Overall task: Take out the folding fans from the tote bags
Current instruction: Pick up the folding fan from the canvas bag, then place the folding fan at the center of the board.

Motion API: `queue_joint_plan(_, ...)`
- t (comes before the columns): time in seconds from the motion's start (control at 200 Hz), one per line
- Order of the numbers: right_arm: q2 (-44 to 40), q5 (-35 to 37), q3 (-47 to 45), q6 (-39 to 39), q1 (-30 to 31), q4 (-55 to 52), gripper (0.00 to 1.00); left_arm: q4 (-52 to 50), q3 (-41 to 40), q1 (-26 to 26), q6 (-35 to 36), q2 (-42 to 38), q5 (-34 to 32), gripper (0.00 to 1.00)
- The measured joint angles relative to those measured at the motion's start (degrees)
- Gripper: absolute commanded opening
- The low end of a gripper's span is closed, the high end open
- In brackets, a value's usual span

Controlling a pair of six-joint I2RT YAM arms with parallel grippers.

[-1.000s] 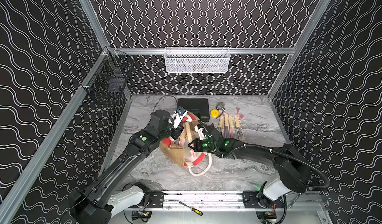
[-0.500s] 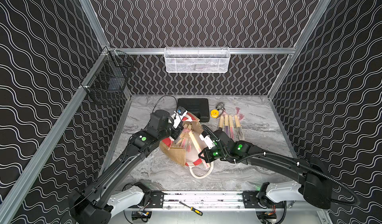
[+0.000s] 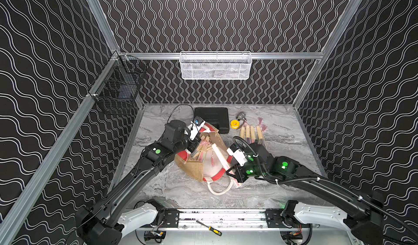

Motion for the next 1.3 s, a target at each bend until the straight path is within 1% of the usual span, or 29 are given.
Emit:
queue_joint_plan(0.18, -8.0, -1.4, 2.3, -0.4, 0.1, -5.9, 0.04, 0.0, 0.0, 0.0, 0.0, -0.2, 0.0, 0.00)
queue_joint_plan(0.325, -10.4, 0.7, 7.3, -0.8, 0.1, -12.2, 0.04, -0.1, 0.0, 0.0, 0.0, -0.7, 0.0, 0.00)
queue_joint_plan(0.591, -14.7, 9.1, 15.7, -1.4, 0.1, -22.6, 0.04, -0.1, 0.0, 0.0, 0.0, -0.6, 0.0, 0.00)
queue_joint_plan(0.711, -15.2, 15.8, 20.0, -1.3, 0.1, -26.4, 0.04, -0.2, 0.0, 0.0, -0.1, -0.6, 0.2, 0.00)
queue_joint_plan(0.786, -13.4, 21.7, 21.4, -1.1, 0.0, -29.2, 0.04, -0.1, 0.0, 0.0, -0.2, -0.6, 0.4, 0.00)
queue_joint_plan(0.881, -8.5, 29.8, 22.1, 0.0, -0.2, -33.4, 0.04, -0.1, 0.0, 0.0, -0.2, -0.6, 0.5, 0.00)
queue_joint_plan(0.961, -4.6, 35.9, 22.3, 0.5, -1.8, -35.8, 0.05, -0.1, 0.0, 0.0, -0.2, -0.6, 0.6, 0.00)
queue_joint_plan(1.041, -2.7, 39.9, 22.1, -0.1, -6.6, -36.8, 0.04, -0.1, 0.0, 0.0, -0.2, -0.7, 0.6, 0.00)
queue_joint_plan(1.146, 0.8, 43.6, 19.6, -2.3, -16.4, -35.5, 0.04, -0.1, 0.0, 0.0, -0.2, -0.8, 0.6, 0.00)
queue_joint_plan(1.181, 2.5, 45.6, 18.7, -3.0, -17.7, -35.4, 0.03, -0.1, 0.0, 0.0, -0.2, -0.8, 0.6, 0.00)
queue_joint_plan(1.236, 5.9, 46.5, 18.3, -3.7, -18.9, -35.0, 0.03, -0.2, 0.0, 0.0, -0.2, -0.9, 0.7, 0.00)
queue_joint_plan(1.301, 9.9, 49.2, 17.7, -3.7, -21.3, -33.6, 0.03, -0.2, 0.0, 0.0, -0.2, -1.0, 0.7, 0.00)
